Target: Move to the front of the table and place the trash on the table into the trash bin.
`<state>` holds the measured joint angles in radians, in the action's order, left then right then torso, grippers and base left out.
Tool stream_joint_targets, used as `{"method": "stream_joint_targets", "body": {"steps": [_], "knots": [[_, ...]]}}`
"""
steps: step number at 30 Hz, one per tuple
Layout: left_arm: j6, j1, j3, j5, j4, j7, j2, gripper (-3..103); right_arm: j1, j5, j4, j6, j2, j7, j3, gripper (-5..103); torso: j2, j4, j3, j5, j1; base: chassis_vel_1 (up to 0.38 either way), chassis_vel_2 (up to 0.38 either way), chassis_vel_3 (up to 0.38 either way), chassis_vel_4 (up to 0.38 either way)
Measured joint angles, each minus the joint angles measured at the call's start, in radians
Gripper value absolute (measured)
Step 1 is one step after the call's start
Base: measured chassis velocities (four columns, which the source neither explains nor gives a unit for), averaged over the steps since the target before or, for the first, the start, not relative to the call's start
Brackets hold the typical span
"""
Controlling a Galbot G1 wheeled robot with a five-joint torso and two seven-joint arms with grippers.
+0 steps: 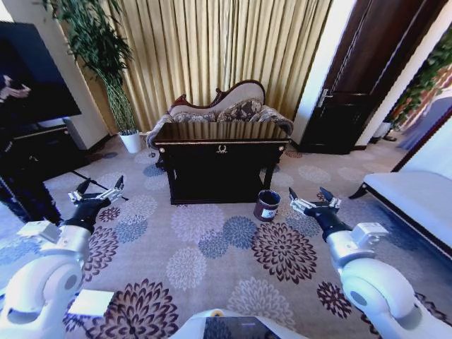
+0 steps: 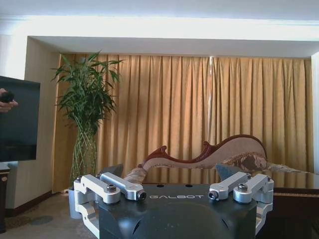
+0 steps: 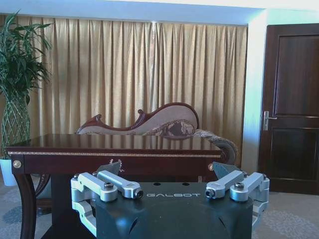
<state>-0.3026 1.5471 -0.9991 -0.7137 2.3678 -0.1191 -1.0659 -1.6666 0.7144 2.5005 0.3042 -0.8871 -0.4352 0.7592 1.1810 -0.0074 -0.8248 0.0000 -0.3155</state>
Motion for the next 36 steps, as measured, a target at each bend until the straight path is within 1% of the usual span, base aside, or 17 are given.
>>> {"method": "stream_joint_targets", "body": {"steps": [36], "knots": [[0.0,0.0,0.0,0.0,-0.001,0.001,0.0,100,0.0,-0.001,0.0,-0.001,0.0,0.0,-0.001,100,0.0,0.0,0.0,0.0,0.0,0.0,0.0,0.0,0.0]]}}
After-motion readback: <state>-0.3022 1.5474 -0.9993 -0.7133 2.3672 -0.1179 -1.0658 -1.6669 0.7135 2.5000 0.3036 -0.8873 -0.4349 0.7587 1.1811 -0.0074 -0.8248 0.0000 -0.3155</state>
